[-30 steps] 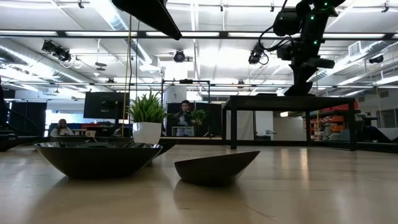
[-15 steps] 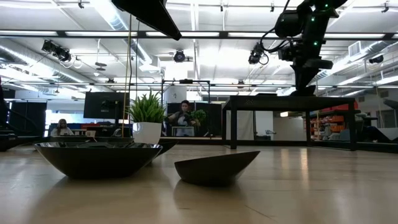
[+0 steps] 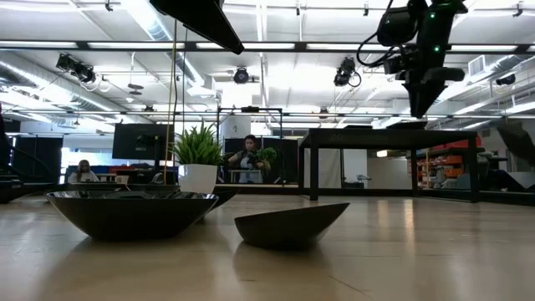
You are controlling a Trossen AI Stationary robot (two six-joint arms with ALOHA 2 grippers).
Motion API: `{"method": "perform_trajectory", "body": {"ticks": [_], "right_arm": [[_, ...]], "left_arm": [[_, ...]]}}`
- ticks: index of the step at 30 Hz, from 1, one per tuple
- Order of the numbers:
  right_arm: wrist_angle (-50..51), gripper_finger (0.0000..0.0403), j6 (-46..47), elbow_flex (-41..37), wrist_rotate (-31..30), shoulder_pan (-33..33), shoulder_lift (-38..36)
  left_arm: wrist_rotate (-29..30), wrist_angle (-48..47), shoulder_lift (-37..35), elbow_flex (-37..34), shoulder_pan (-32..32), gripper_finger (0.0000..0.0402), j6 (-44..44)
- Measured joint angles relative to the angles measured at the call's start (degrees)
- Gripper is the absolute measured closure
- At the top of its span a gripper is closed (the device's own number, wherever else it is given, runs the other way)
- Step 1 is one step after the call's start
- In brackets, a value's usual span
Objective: Pick & Place Mini shaped plates
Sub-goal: Stack the black leaf-shaped plate on top of the black leaf-shaped plate on the shelf
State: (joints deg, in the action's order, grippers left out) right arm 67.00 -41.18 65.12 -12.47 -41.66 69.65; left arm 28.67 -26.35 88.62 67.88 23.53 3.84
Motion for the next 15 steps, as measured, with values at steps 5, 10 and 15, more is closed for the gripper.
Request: {"method": "perform_trajectory", "body": {"ticks": [5,10,15], "right_arm": [[0.10,0.0325,-0.90,0.00,-5.04,-0.92,0.00],[-0.90,0.0342,-4.33,0.00,-6.12,-2.25,0.00],[-1.15,0.0343,-5.85,0.00,-6.45,-3.64,0.48]], "left_arm": [[0.00,0.00,0.00,0.00,0.00,0.0225,0.02],[0.00,0.00,0.00,0.00,0.00,0.0225,0.00],[0.00,0.00,0.00,0.00,0.00,0.0225,0.02]]}}
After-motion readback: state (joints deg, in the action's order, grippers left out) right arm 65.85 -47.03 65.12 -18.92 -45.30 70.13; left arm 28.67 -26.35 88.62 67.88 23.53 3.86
